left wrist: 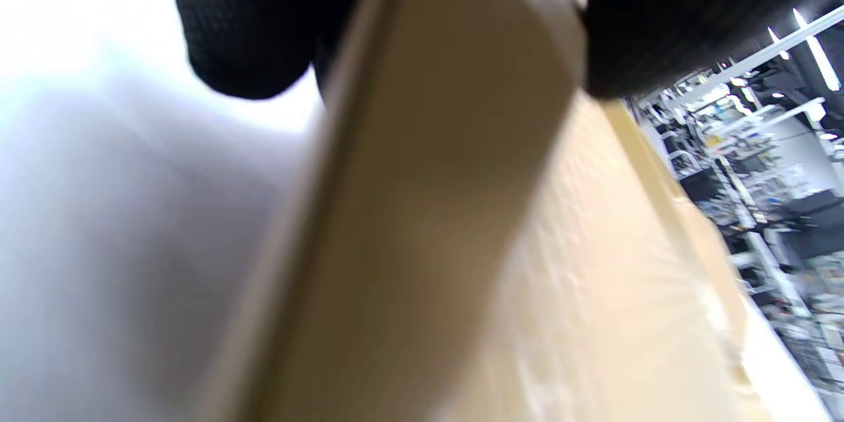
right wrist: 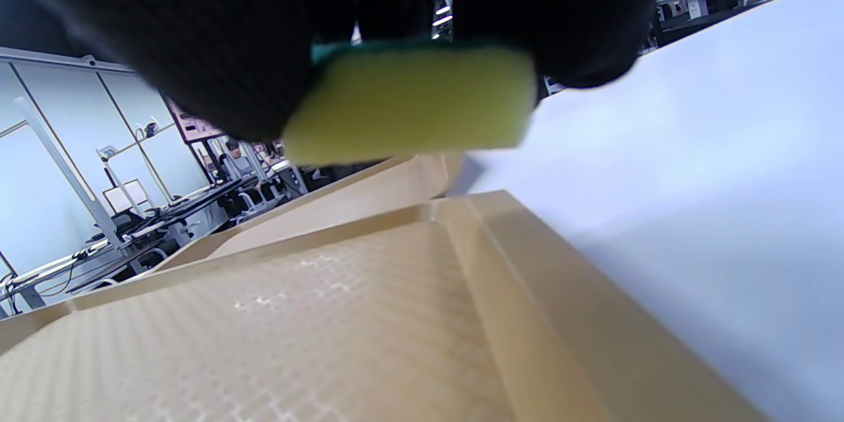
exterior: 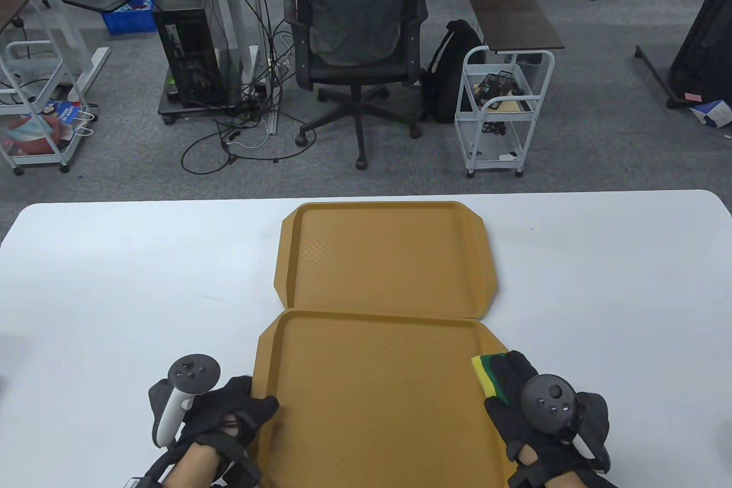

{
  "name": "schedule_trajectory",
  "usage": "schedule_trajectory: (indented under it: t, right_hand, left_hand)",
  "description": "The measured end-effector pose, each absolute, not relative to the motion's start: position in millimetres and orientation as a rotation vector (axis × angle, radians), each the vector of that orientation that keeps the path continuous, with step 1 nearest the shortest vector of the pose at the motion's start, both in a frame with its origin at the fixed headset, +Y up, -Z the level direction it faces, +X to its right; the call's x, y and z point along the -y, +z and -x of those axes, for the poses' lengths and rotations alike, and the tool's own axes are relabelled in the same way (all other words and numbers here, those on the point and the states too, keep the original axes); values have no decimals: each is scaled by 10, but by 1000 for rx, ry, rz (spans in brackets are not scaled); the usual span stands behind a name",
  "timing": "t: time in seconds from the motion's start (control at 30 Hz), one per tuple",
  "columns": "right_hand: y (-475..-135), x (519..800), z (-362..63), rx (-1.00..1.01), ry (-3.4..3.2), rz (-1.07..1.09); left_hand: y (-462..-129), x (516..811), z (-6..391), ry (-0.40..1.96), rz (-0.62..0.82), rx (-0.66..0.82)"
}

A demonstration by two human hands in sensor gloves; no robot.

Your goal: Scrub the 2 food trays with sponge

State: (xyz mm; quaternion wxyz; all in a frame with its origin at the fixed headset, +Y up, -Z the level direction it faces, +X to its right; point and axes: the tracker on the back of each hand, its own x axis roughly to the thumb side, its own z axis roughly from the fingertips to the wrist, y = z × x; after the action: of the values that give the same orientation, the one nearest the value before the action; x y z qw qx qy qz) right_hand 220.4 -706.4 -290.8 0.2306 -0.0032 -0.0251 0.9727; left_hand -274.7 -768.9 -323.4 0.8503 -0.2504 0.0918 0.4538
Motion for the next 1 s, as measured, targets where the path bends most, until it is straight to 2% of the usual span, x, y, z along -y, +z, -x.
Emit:
schedule_trajectory:
  t: [0.03,0.07,0.17,0.37,0.47,0.67,0.83,1.0]
  right_hand:
    - [-2909,7061,-2218,72,2662,11]
    - [-2906,7057,-2228,78,2657,15]
    - [-2898,7034,-2243,99,2660,17]
    - [-2881,6976,-2275,130,2634,11]
    - [-2871,6939,-2317,148,2611,15]
    - [-2863,6886,-2382,168,2555,27]
    - [-2875,6882,-2403,168,2532,32]
    - [-2871,6877,-2428,192,2526,35]
  left_hand:
    - [-3228,7699,2733,1060,575,-188]
    - [-3224,7697,2724,1113,564,-198]
    - [-3216,7668,2720,1066,475,-205]
    - [-3191,7665,2723,1165,456,-259]
    - [-3181,7610,2736,1281,466,-279]
    - [-3184,7490,2790,1362,484,-299]
    - [-3424,7385,2887,1413,521,-297]
    - [-3893,7313,2851,1430,453,-317]
